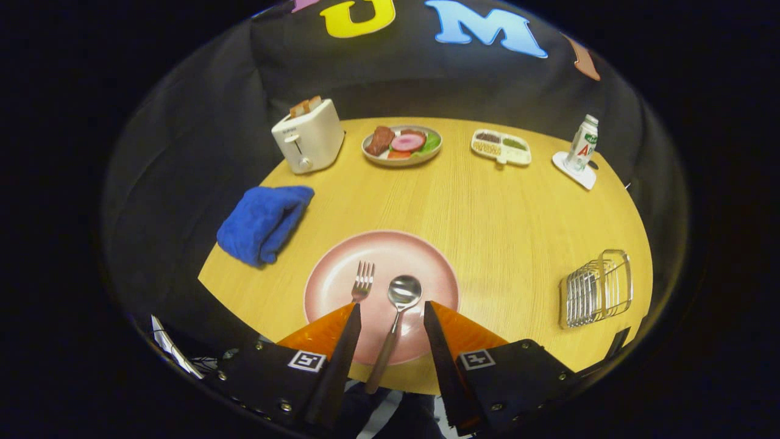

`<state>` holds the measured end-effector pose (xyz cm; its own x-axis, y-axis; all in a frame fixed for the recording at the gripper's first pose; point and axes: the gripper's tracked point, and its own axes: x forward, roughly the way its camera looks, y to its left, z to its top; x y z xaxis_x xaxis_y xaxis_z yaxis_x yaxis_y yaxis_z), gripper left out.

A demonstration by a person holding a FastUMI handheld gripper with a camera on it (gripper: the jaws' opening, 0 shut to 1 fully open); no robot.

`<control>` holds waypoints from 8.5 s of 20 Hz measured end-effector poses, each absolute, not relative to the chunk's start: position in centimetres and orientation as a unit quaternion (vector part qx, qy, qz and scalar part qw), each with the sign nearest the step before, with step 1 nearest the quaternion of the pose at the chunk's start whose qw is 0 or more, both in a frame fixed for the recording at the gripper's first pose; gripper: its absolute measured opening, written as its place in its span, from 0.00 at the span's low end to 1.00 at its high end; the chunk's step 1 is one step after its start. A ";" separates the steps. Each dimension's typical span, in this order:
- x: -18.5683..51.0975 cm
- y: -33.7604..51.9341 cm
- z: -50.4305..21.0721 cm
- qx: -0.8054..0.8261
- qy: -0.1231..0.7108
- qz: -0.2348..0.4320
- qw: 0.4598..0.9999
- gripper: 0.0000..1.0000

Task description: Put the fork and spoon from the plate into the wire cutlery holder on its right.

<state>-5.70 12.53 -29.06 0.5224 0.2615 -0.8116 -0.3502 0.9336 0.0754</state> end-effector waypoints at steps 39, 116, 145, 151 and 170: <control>-4.2 11.4 -28.2 0.227 0.521 0.125 0.813 0.04; -1.6 11.2 -25.6 0.150 0.486 0.076 0.858 0.28; -7.8 18.3 -36.9 0.037 0.615 0.146 0.774 0.28; -7.3 18.4 -37.7 0.056 0.621 0.139 0.769 0.18; -3.3 11.7 -32.2 0.165 0.565 0.078 0.805 0.03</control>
<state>-3.31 11.72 -32.20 0.3503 0.3124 -0.8830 0.0598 0.9334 0.3539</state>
